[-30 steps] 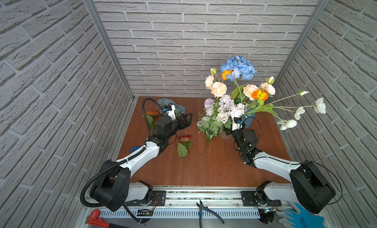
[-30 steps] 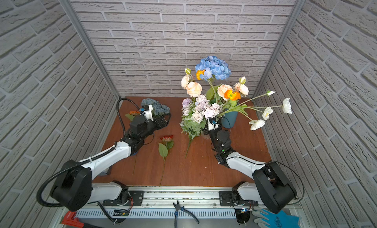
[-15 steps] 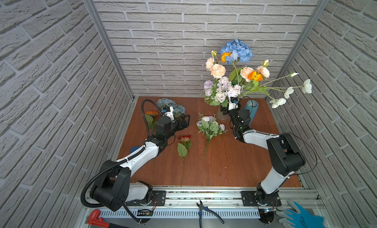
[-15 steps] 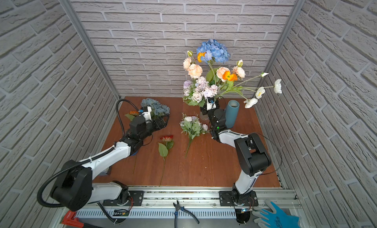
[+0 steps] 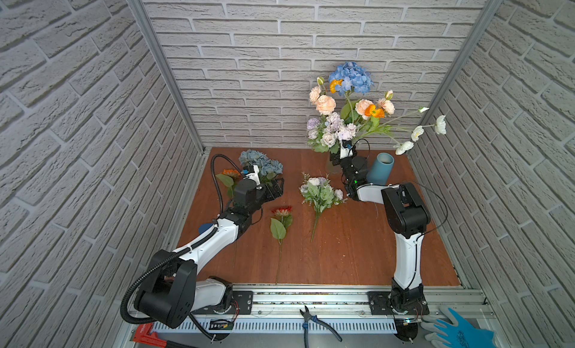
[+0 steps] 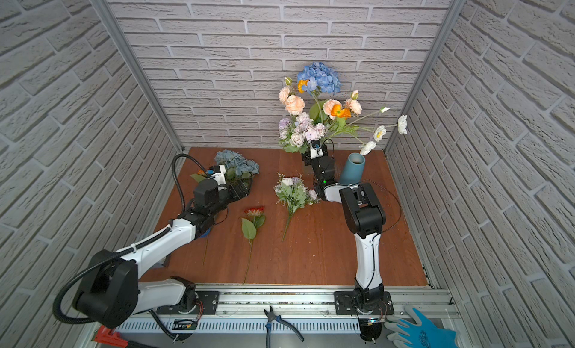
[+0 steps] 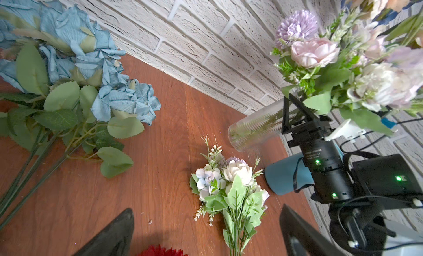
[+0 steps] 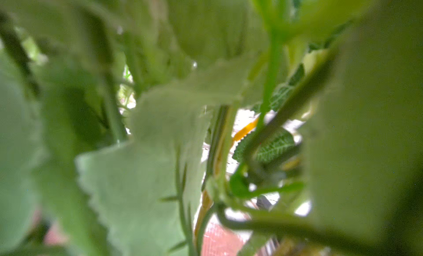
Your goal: Arrange the flowers into the vase
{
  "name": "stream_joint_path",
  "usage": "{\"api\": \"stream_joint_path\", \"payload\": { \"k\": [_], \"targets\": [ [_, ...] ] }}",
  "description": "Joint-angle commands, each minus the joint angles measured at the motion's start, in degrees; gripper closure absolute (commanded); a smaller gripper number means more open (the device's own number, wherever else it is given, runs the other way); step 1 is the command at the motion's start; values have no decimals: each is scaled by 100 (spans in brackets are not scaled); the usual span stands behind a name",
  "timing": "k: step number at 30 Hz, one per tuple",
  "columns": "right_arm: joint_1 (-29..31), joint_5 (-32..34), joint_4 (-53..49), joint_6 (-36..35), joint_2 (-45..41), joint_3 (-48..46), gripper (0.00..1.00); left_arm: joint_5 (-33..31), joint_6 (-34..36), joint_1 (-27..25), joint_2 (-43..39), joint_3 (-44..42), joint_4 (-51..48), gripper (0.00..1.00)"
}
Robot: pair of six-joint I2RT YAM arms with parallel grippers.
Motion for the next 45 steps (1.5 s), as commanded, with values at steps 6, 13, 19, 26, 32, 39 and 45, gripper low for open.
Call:
{"api": "stream_joint_path", "payload": {
  "k": [6,13,19,26,32,39,45],
  "targets": [
    [-56,-198,1371,-40,357,965,94,-25,157,34,143,193,-2,2],
    [-74,-255,1330,29,579,1062,94,26,157,33,326,308,36,2],
    [-79,-243,1443,61,594,929,79,73,140,29,416,373,43,2],
    [-73,-213,1454,88,494,794,3,72,105,37,407,363,55,2],
    [-78,-230,1486,165,375,607,2,81,104,30,359,356,58,2],
    [-65,-220,1628,269,146,83,2,107,96,24,314,334,100,2],
    [-60,-205,1673,351,-45,-376,2,142,87,18,285,334,133,2]
  ]
}}
